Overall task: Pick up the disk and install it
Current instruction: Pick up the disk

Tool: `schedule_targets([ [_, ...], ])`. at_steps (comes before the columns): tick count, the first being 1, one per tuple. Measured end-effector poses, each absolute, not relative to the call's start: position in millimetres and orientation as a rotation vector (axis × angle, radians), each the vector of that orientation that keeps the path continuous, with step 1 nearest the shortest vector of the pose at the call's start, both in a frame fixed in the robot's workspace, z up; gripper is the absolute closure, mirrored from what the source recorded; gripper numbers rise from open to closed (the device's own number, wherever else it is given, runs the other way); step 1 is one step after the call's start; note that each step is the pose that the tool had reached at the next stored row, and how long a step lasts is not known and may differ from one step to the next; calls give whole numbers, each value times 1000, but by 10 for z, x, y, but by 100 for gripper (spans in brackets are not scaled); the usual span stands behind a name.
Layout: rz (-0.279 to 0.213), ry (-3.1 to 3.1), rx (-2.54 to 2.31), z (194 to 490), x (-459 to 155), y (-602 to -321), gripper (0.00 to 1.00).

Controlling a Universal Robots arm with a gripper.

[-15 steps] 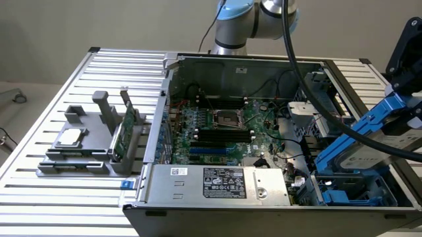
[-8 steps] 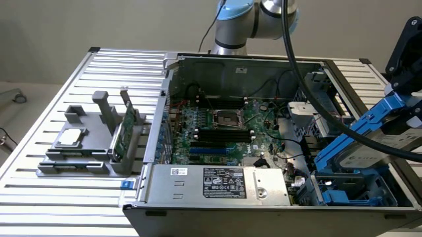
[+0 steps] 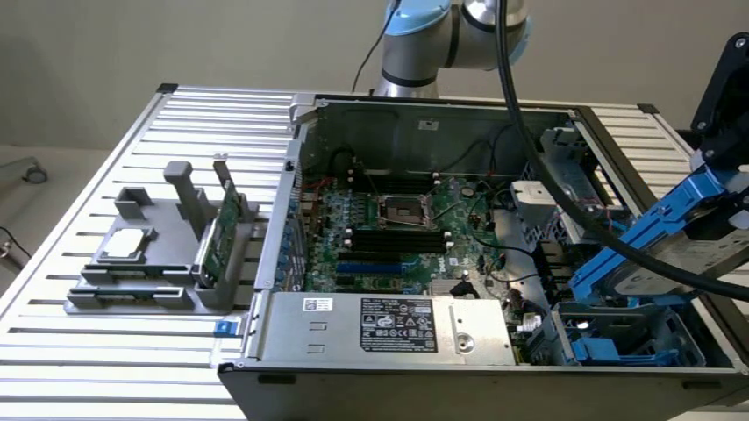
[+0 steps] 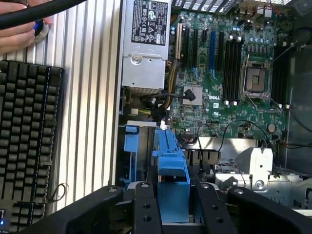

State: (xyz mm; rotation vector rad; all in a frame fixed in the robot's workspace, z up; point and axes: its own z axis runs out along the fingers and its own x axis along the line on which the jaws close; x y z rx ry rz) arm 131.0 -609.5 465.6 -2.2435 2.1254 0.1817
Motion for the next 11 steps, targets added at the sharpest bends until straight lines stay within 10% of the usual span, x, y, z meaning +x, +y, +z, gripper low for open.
schedule_targets([
  [11, 88, 2123, -2246, 4639, 1119, -6117, 67],
])
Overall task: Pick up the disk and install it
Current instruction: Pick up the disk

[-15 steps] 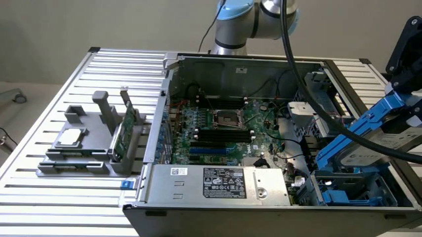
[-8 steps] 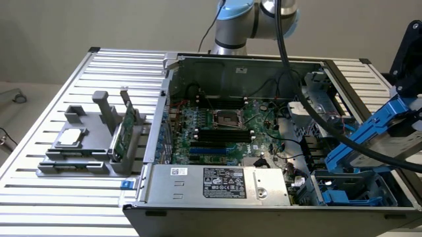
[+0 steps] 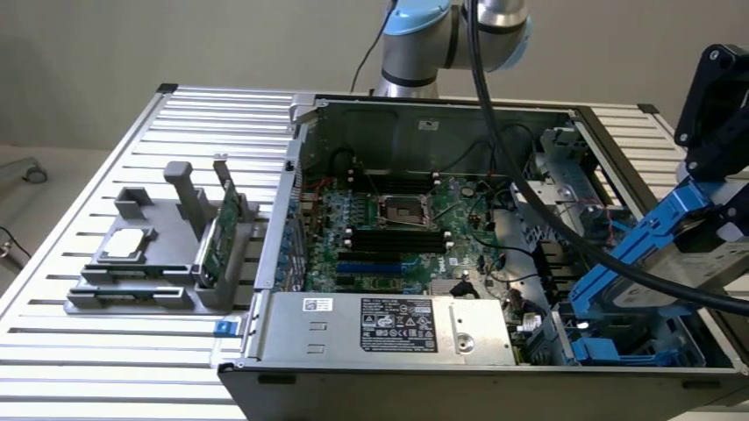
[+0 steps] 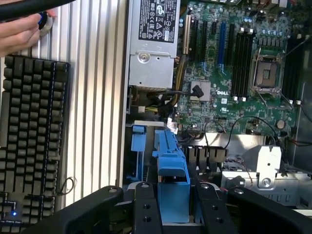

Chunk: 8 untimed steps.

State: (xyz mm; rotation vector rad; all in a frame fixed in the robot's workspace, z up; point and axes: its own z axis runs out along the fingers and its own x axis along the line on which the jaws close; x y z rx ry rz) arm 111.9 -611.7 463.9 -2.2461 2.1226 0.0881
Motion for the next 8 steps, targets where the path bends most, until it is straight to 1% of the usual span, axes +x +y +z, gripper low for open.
schedule_targets([
  [3, 70, 2129, -2253, 4624, 1107, -6117, 67],
  [8, 68, 2130, -2254, 4557, 1093, -6117, 67],
])
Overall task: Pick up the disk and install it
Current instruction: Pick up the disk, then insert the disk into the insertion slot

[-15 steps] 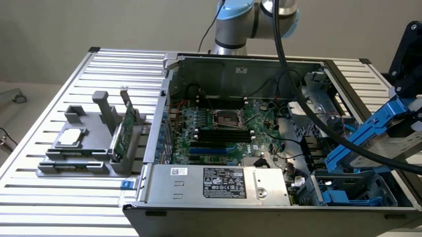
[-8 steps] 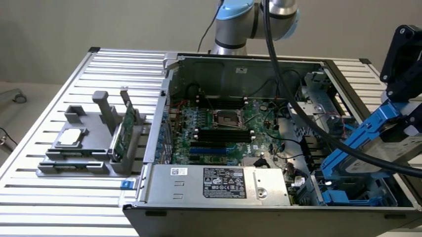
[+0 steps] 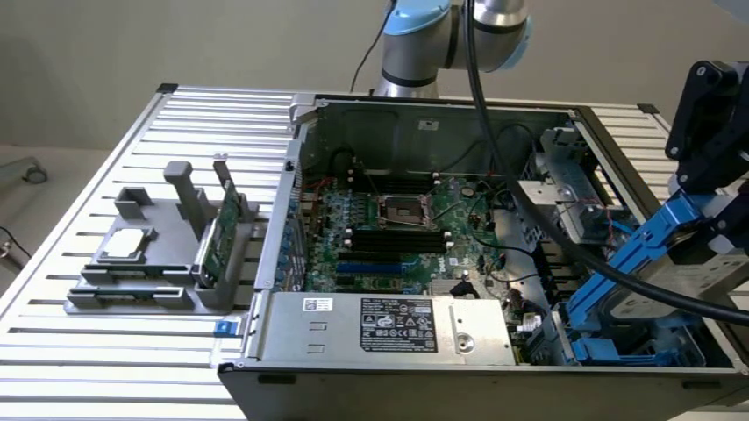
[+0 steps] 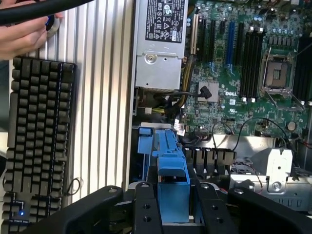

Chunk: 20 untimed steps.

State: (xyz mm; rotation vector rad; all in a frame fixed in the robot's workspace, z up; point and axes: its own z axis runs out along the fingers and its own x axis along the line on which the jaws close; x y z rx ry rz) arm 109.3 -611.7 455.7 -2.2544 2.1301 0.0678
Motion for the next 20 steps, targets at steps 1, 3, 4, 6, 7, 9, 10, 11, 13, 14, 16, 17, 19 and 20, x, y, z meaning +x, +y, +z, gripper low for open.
schedule_targets([
  [1, 68, 2130, -2254, 4547, 1090, -6117, 67],
  [3, 67, 2131, -2255, 4530, 1088, -6117, 67],
  [4, 66, 2131, -2255, 4519, 1086, -6117, 67],
  [6, 65, 2132, -2256, 4499, 1085, -6117, 67],
  [7, 65, 2132, -2256, 4490, 1085, -6117, 67],
  [9, 65, 2132, -2256, 4476, 1085, -6116, 67],
  [10, 65, 2132, -2256, 4471, 1085, -6116, 67],
  [11, 65, 2132, -2256, 4468, 1085, -6116, 67],
  [13, 65, 2132, -2255, 4462, 1085, -6115, 67],
  [14, 65, 2132, -2255, 4460, 1085, -6112, 67],
  [16, 65, 2132, -2255, 4455, 1085, -6105, 67],
  [17, 65, 2132, -2255, 4452, 1085, -6099, 67],
  [19, 65, 2133, -2255, 4445, 1086, -6090, 67],
  [20, 65, 2133, -2254, 4442, 1086, -6087, 67],
])
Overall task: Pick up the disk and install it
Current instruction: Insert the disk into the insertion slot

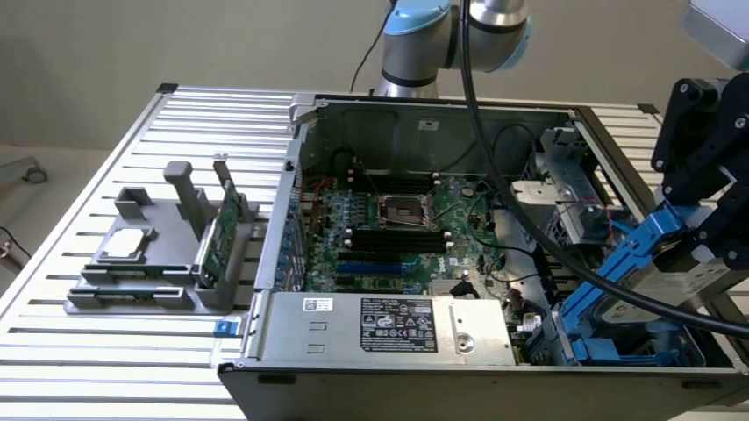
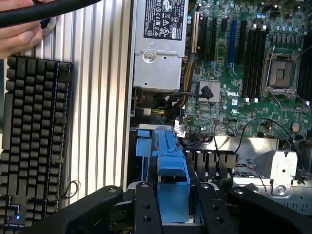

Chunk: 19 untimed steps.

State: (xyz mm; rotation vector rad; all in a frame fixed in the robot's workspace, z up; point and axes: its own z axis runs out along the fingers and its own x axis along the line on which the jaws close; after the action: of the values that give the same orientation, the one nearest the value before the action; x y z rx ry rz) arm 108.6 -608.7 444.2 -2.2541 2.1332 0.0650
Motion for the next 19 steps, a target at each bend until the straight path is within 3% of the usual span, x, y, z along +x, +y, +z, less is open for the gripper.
schedule_targets([
  [19, 63, 2168, -2223, 4347, 1126, -6078, 67],
])
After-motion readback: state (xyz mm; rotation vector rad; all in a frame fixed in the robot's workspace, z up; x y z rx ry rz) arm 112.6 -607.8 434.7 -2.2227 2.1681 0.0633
